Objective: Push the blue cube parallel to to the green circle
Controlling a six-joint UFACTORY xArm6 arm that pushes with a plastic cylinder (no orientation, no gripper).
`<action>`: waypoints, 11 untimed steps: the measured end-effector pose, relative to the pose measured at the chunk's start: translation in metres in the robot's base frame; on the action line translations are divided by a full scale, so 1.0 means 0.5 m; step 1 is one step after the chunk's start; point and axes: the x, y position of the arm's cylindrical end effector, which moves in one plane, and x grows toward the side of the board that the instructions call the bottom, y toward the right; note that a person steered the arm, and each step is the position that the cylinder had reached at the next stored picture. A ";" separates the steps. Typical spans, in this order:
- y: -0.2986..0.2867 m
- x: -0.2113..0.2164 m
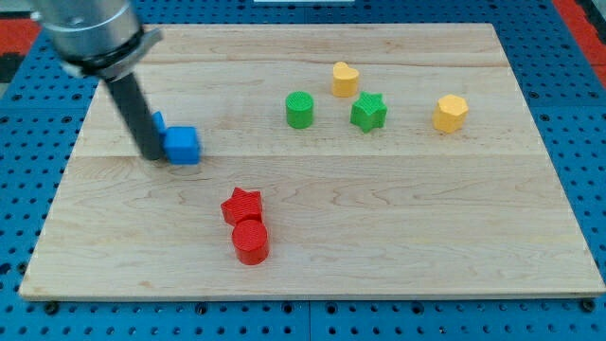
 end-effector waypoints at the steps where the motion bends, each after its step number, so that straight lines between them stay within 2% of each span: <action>1: 0.084 -0.006; 2: 0.042 0.000; 3: 0.069 0.035; 4: 0.104 0.035; 6: 0.104 -0.009; 8: 0.169 0.049; 10: 0.154 -0.065; 11: 0.102 0.021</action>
